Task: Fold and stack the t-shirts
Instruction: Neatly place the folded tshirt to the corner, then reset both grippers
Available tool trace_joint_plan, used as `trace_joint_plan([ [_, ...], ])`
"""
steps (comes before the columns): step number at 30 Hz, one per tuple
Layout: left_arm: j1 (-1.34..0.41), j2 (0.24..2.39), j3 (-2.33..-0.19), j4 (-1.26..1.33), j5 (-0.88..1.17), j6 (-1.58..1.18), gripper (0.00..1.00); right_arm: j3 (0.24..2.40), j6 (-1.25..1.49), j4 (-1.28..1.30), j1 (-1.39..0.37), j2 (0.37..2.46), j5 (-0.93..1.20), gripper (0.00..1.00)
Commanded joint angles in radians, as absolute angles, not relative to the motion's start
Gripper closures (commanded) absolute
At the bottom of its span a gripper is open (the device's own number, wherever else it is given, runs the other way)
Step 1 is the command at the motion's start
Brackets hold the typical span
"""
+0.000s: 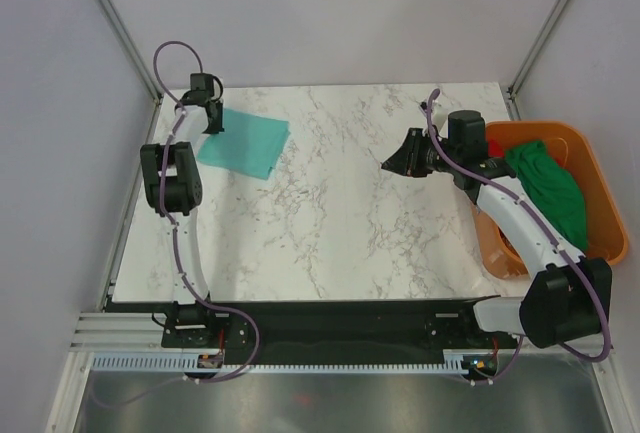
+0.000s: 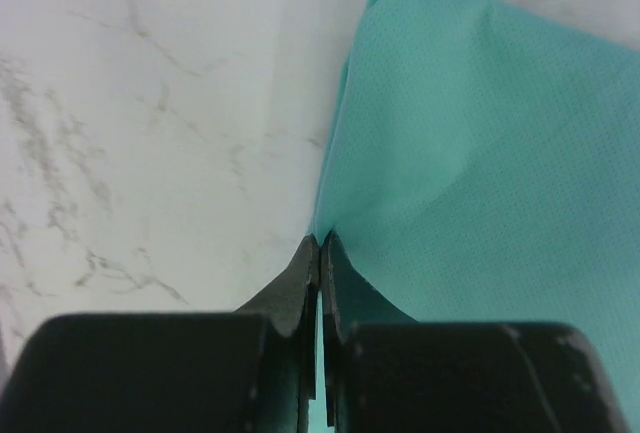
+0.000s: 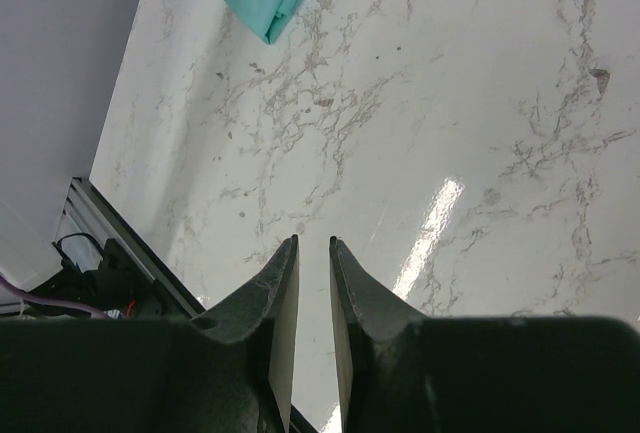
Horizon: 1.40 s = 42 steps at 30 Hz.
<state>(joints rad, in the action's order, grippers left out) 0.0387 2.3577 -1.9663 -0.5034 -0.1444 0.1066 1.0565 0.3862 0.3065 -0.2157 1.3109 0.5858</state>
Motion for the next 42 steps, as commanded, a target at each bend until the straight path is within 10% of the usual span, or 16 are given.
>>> trace_joint_plan([
  [1, 0.103, 2.426, -2.089, -0.499, -0.236, 0.195, 0.98, 1.061, 0.374, 0.252, -0.213, 1.313, 0.589, 0.74],
  [22, 0.235, 2.606, -2.418, -0.497, -0.336, 0.124, 0.96, 1.077, 0.374, 0.252, -0.213, 1.401, 0.609, 0.75],
  [26, 0.235, 2.531, -2.335, -0.497, -0.365, 0.065, 0.61, 1.077, 0.37, 0.255, -0.215, 1.382, 0.586, 0.73],
  [34, 0.209, 2.12, -1.959, -0.499, -0.097, -0.115, 0.35, 1.114, 0.368, 0.33, -0.213, 1.304, 0.491, 0.64],
  [35, 0.203, 2.068, -1.913, -0.499, -0.057, -0.144, 0.17, 1.114, 0.374, 0.333, -0.213, 1.283, 0.488, 0.6],
  [39, 0.141, 1.858, -1.706, -0.497, 0.145, -0.196, 0.12, 1.127, 0.373, 0.396, -0.213, 1.227, 0.466, 0.4],
  [40, 0.114, 1.814, -1.639, -0.5, 0.231, -0.201, 0.05, 1.141, 0.367, 0.443, -0.215, 1.201, 0.45, 0.06],
  [42, 0.086, 1.676, -1.524, -0.497, 0.349, -0.232, 0.02, 1.158, 0.359, 0.483, -0.215, 1.171, 0.399, 0.02],
])
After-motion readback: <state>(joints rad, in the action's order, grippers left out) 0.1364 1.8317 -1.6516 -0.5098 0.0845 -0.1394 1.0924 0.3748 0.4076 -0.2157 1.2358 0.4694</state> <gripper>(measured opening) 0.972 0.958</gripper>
